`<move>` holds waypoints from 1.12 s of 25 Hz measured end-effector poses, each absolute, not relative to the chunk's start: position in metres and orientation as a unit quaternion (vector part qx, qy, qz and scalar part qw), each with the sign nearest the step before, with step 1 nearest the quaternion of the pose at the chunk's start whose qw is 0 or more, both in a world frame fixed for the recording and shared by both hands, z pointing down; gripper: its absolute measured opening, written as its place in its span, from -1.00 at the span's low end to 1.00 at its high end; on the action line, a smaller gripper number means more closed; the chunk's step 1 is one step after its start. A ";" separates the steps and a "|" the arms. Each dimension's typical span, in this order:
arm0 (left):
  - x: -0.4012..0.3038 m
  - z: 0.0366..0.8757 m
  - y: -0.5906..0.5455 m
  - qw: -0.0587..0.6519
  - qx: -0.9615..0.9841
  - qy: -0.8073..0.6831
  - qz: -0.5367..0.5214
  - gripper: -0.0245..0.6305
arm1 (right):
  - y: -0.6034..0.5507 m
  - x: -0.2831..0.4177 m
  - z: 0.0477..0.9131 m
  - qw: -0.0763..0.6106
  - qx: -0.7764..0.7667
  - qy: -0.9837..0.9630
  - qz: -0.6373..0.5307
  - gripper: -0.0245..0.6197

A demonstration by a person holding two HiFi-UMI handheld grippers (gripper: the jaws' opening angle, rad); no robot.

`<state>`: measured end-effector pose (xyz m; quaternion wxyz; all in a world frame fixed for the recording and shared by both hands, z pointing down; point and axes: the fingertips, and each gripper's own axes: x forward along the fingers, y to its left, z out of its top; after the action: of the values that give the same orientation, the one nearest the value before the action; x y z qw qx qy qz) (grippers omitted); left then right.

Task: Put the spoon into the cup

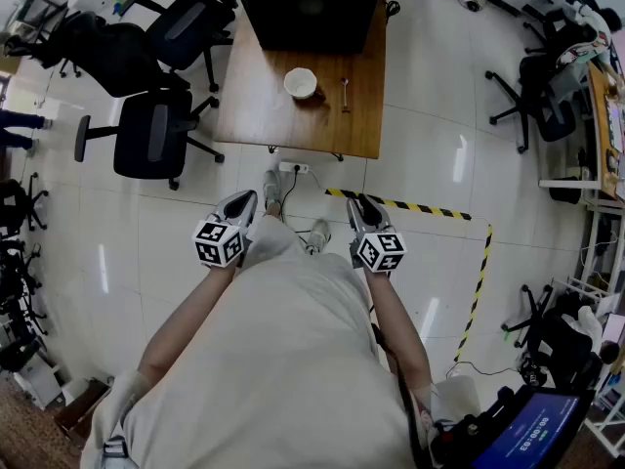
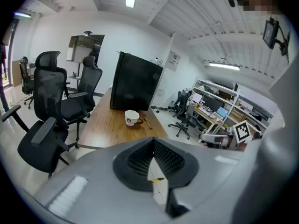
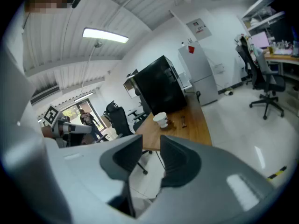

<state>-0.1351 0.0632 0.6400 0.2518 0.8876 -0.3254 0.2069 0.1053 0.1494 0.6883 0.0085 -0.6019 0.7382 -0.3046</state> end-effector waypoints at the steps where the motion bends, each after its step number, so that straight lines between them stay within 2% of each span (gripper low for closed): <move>1: -0.138 0.644 0.068 0.259 0.886 -0.325 0.205 -0.92 | 0.146 0.102 0.685 0.001 -0.601 0.738 -0.305 -0.57; 5: -0.144 0.647 0.066 0.278 0.884 -0.317 0.203 -0.92 | 0.133 0.101 0.666 -0.024 -0.601 0.740 -0.300 -0.57; 16: -0.141 0.623 -0.052 0.240 0.921 -0.238 0.196 -0.92 | 0.064 0.133 0.635 -0.015 -0.693 0.669 -0.268 -0.57; 21: -0.165 0.640 -0.092 0.312 0.905 -0.224 0.181 -0.92 | 0.038 0.127 0.639 -0.023 -0.716 0.647 -0.261 -0.57; 25: -0.163 0.644 -0.099 0.319 0.909 -0.200 0.178 -0.92 | 0.029 0.116 0.641 -0.013 -0.724 0.631 -0.279 -0.58; 28: -0.159 0.645 -0.111 0.325 0.910 -0.190 0.171 -0.92 | 0.025 0.104 0.644 -0.042 -0.717 0.638 -0.277 -0.58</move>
<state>-0.1589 -0.1115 0.6455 0.3251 0.9105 -0.1905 0.1706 0.1042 0.0248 0.6437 -0.0415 -0.7173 0.6378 -0.2775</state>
